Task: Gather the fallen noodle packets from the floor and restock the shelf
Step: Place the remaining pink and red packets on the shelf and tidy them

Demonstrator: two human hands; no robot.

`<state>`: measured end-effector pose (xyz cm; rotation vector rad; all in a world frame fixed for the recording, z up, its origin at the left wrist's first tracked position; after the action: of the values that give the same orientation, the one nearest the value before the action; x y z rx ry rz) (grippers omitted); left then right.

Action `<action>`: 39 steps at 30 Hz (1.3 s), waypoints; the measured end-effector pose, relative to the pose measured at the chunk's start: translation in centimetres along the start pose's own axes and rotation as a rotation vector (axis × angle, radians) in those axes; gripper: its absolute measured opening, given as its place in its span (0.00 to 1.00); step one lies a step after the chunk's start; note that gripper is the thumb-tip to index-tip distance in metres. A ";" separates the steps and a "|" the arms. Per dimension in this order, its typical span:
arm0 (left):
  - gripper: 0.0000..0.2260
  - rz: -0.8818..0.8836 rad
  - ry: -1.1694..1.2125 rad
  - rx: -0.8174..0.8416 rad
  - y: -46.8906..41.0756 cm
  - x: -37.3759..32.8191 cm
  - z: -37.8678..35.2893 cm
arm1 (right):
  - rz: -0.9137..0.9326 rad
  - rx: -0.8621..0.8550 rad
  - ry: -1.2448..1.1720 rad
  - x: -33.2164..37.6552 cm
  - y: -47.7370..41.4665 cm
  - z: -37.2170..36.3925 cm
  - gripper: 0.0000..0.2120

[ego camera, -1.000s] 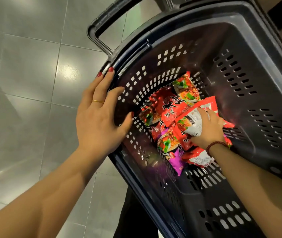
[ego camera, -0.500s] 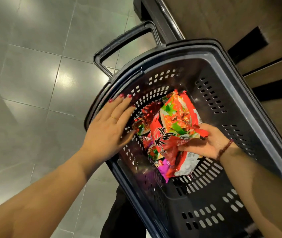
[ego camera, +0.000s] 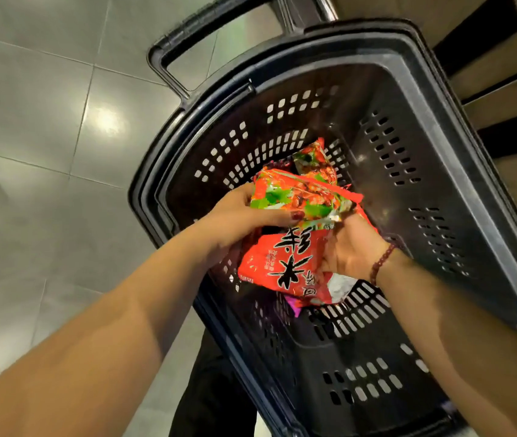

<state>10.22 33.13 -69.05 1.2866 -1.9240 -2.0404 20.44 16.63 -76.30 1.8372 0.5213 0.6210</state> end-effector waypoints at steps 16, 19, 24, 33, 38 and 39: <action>0.28 0.115 0.847 -0.665 -3.8 7.6 -1.4 | 0.209 -0.455 -0.233 3.1 -7.5 3.8 0.11; 0.33 0.115 0.846 -0.663 -4.0 8.7 -2.2 | 0.216 -0.452 -0.234 3.3 -10.2 3.3 0.15; 0.27 0.053 0.837 -0.630 -4.4 8.6 -1.9 | 0.219 -0.604 -0.171 3.3 -12.0 2.8 0.33; 0.23 -0.014 0.631 -0.626 -0.3 5.4 -2.4 | 0.250 -0.564 -0.392 1.1 -6.7 3.4 0.53; 0.21 -0.123 0.540 -0.471 6.1 0.1 -2.2 | 0.346 -0.379 -0.617 0.0 2.8 1.0 0.32; 0.20 -0.134 0.522 -0.442 7.5 -0.9 -2.0 | 0.381 -0.354 -0.652 -0.1 4.6 0.6 0.29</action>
<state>8.33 30.34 -61.97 1.6370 -1.1210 -1.7903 21.05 14.63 -72.11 1.6764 -0.3582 0.2983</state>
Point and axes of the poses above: each hand's wrist, its own y-axis away from the middle knuckle, its own z-axis out of the back of the hand, x = y × z, the point moved 4 cm from there along -y, towards the middle knuckle, and after that the axes turned 5 degrees about -x, right-handed, at the moved point
